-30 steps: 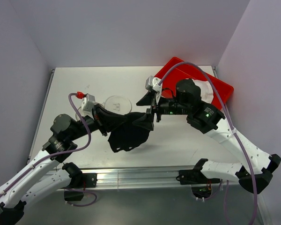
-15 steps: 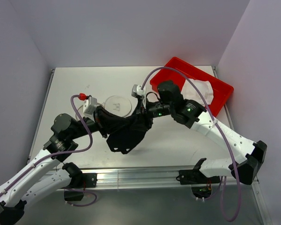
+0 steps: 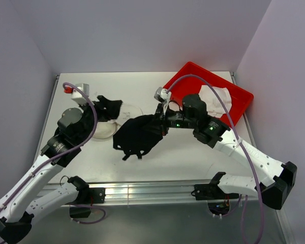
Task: Place the bra in the laundry bag and zip it closed
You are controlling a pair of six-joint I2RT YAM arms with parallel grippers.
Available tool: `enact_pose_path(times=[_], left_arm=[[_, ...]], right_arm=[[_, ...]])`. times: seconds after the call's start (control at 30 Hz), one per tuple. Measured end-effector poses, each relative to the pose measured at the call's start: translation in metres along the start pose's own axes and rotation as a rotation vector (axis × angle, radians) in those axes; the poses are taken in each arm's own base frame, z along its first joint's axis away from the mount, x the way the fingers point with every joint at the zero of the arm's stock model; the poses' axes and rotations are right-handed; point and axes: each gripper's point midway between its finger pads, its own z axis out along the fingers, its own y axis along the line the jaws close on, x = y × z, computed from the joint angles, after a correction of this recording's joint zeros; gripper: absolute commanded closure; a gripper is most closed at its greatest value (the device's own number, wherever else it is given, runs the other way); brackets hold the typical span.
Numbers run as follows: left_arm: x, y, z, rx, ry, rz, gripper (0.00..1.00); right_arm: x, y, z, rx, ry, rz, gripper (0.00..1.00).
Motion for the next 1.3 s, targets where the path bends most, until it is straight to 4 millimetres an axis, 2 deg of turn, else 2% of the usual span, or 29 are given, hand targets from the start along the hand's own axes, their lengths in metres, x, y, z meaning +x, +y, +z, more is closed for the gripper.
enact_pose_path(times=[0.17,0.23,0.33,0.37,0.47,0.6,0.67,0.9,1.23,1.3], left_arm=[[-0.004,0.118,-0.011,-0.438,-0.042,-0.019,0.31],[0.008,0.167,-0.019,-0.586,-0.015,-0.038,0.34],[0.04,0.224,-0.031,-0.754,0.076,-0.078,0.33],[0.055,0.24,-0.035,-0.8,0.125,-0.099,0.34],[0.081,0.269,-0.043,-0.884,0.222,-0.147,0.36],[0.094,0.289,-0.047,-0.931,0.265,-0.199,0.4],[0.096,0.293,-0.05,-0.932,0.267,-0.221,0.46],[0.103,0.294,-0.041,-0.889,0.278,-0.263,0.55],[0.117,0.301,-0.041,-0.908,0.312,-0.29,0.56],[0.12,0.304,-0.042,-0.927,0.311,-0.299,0.62]], right_arm=[[0.005,-0.015,-0.006,0.09,-0.054,0.059,1.0],[0.006,-0.02,-0.006,0.121,-0.065,0.075,1.0],[0.004,-0.03,-0.009,0.167,-0.092,0.091,1.0],[0.003,-0.035,-0.01,0.184,-0.104,0.098,1.0],[0.003,-0.046,-0.014,0.218,-0.127,0.118,1.0],[0.005,-0.056,-0.02,0.248,-0.144,0.143,1.0],[0.003,-0.057,-0.022,0.251,-0.157,0.147,1.0],[-0.004,-0.051,-0.025,0.23,-0.182,0.148,1.0],[-0.01,-0.045,-0.024,0.196,-0.201,0.161,1.0],[-0.01,-0.044,-0.024,0.193,-0.204,0.162,1.0]])
